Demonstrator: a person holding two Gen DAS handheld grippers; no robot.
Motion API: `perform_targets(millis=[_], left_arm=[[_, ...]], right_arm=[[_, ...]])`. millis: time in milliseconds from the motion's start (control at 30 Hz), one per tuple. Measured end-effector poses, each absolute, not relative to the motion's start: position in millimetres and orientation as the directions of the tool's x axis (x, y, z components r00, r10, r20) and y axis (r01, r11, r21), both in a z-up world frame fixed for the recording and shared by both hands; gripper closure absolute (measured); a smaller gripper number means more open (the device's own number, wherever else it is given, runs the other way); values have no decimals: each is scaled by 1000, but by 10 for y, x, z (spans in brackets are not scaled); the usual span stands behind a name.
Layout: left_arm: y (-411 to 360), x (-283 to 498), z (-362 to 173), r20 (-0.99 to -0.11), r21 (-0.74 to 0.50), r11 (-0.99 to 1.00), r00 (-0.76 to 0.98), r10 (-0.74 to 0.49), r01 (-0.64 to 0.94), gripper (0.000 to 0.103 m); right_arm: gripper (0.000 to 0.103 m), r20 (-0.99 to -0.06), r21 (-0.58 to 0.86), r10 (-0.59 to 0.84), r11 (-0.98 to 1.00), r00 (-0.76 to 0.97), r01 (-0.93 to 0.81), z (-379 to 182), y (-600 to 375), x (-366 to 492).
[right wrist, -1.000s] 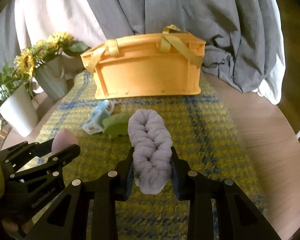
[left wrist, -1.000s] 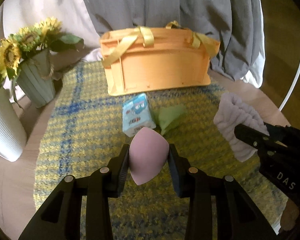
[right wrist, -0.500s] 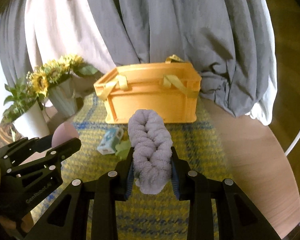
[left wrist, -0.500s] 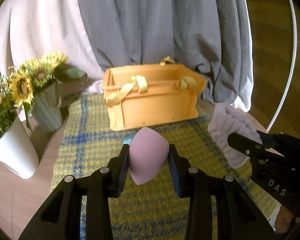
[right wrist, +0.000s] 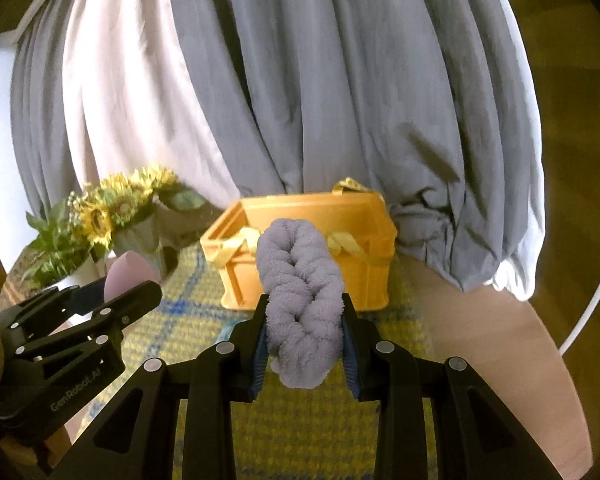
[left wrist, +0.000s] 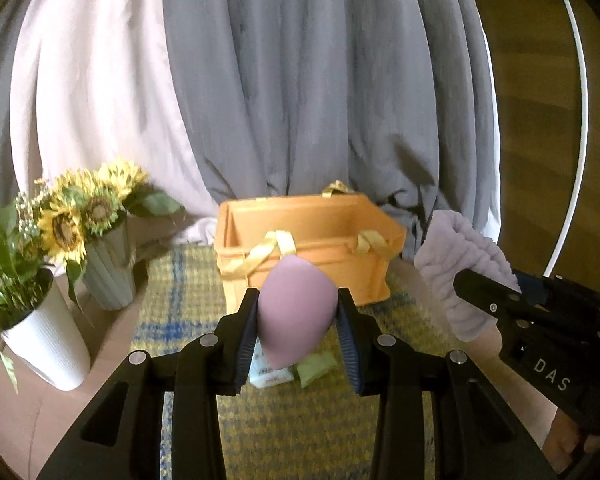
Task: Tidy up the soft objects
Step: 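Lift the pink sponge and lavender scrunchie with both grippers over the crate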
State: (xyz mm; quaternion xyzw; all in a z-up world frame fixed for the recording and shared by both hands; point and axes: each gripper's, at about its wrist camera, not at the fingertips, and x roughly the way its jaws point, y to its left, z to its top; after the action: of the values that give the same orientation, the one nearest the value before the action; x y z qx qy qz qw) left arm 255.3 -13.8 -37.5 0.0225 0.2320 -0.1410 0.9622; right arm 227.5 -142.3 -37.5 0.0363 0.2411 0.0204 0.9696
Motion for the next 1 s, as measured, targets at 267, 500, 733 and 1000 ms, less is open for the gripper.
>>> perform_targets(millis=[267,500,733,1000], left_arm=[[-146,2626,-189,-391,-13,961,883,-258,275,66],[-157,2727,-78,-350,-5,962,901,-256,272,66],[-166,2894,23,-321,4,963,913,-253,269,66],[-130,3173,70,-301,-12,958,913,-276,286,66]], right_arm=[[71,-396,83,61,996,916,-31,-179,-1461,2338],[71,-349,82,63,996,935,-37,-71,-1463,2430],[71,-309,91,68,995,949,-42,18,-1483,2602],[71,-288,84,60,996,956,-37,86,-1469,2847]])
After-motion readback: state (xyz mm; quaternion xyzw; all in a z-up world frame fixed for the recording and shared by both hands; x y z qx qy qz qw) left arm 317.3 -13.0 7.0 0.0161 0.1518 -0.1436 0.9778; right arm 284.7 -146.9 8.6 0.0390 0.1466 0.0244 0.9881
